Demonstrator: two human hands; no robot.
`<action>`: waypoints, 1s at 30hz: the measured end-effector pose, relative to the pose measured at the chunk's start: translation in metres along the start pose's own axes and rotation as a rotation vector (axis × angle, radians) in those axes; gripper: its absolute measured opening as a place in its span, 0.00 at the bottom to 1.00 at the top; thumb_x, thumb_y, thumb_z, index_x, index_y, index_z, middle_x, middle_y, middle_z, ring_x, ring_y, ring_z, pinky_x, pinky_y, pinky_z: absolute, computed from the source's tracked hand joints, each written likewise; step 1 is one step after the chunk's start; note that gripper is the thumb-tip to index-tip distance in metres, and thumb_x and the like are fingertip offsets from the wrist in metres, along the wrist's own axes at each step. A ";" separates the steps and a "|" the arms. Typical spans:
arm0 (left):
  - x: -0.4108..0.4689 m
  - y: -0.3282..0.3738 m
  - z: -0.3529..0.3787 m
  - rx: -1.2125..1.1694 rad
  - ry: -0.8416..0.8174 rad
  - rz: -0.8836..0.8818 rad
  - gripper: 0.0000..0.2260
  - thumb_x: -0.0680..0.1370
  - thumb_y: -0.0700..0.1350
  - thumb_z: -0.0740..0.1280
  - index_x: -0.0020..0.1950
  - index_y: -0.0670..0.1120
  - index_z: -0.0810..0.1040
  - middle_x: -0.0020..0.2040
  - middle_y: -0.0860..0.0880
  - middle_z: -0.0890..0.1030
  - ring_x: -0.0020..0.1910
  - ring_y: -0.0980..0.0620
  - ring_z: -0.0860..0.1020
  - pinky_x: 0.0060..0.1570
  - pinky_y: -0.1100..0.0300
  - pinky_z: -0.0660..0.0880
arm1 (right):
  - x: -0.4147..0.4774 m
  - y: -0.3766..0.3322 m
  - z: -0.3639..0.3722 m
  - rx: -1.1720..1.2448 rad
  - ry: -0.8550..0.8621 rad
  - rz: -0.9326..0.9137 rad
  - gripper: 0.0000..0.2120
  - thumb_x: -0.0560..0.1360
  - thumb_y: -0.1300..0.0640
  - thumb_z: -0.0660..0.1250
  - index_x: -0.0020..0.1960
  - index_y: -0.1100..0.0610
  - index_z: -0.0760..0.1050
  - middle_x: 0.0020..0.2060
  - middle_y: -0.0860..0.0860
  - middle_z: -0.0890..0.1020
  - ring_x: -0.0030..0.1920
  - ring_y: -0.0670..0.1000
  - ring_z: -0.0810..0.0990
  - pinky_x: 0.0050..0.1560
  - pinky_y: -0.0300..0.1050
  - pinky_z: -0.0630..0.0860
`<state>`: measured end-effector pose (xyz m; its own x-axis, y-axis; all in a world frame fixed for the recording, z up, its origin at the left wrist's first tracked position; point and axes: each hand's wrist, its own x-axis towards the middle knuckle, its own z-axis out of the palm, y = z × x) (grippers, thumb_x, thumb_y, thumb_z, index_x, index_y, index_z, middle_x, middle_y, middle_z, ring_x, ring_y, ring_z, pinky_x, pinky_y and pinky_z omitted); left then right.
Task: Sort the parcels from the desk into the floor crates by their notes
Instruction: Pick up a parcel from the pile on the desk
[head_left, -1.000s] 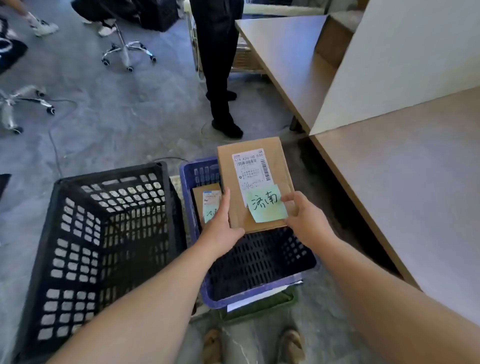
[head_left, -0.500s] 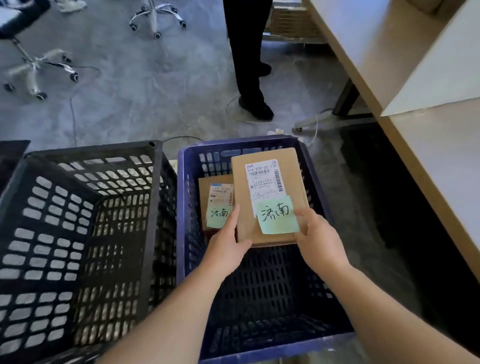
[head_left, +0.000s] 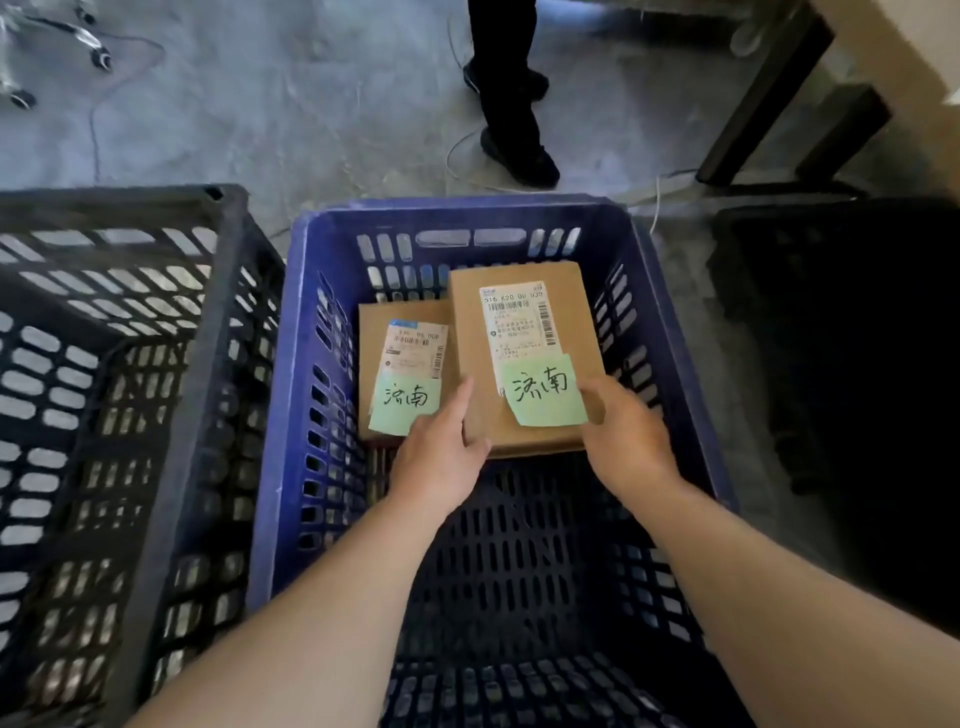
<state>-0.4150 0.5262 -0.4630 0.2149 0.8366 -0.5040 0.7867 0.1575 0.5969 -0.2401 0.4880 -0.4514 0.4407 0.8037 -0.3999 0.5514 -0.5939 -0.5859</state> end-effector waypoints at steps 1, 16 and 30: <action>0.003 -0.001 0.004 0.042 0.008 -0.005 0.32 0.81 0.48 0.64 0.78 0.63 0.49 0.66 0.46 0.70 0.61 0.47 0.72 0.60 0.53 0.72 | 0.004 0.003 0.004 -0.014 0.000 -0.013 0.24 0.79 0.68 0.56 0.68 0.45 0.71 0.64 0.48 0.73 0.53 0.49 0.71 0.51 0.44 0.74; 0.038 -0.019 0.020 0.468 -0.104 0.068 0.26 0.81 0.41 0.59 0.78 0.52 0.58 0.78 0.49 0.58 0.69 0.45 0.62 0.67 0.49 0.66 | 0.045 0.005 0.032 -0.581 -0.280 -0.004 0.21 0.78 0.64 0.59 0.71 0.61 0.64 0.66 0.59 0.66 0.61 0.59 0.70 0.61 0.53 0.73; -0.075 0.024 -0.043 0.520 0.043 0.172 0.33 0.81 0.53 0.60 0.80 0.48 0.46 0.80 0.45 0.42 0.78 0.46 0.47 0.75 0.48 0.47 | -0.074 -0.066 -0.023 -0.706 -0.082 -0.235 0.20 0.77 0.60 0.62 0.68 0.57 0.65 0.64 0.57 0.68 0.64 0.58 0.68 0.50 0.51 0.69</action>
<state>-0.4370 0.4894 -0.3839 0.3503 0.8497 -0.3940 0.9270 -0.2544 0.2755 -0.2928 0.4666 -0.3670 0.2162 0.8961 -0.3876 0.9603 -0.2669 -0.0815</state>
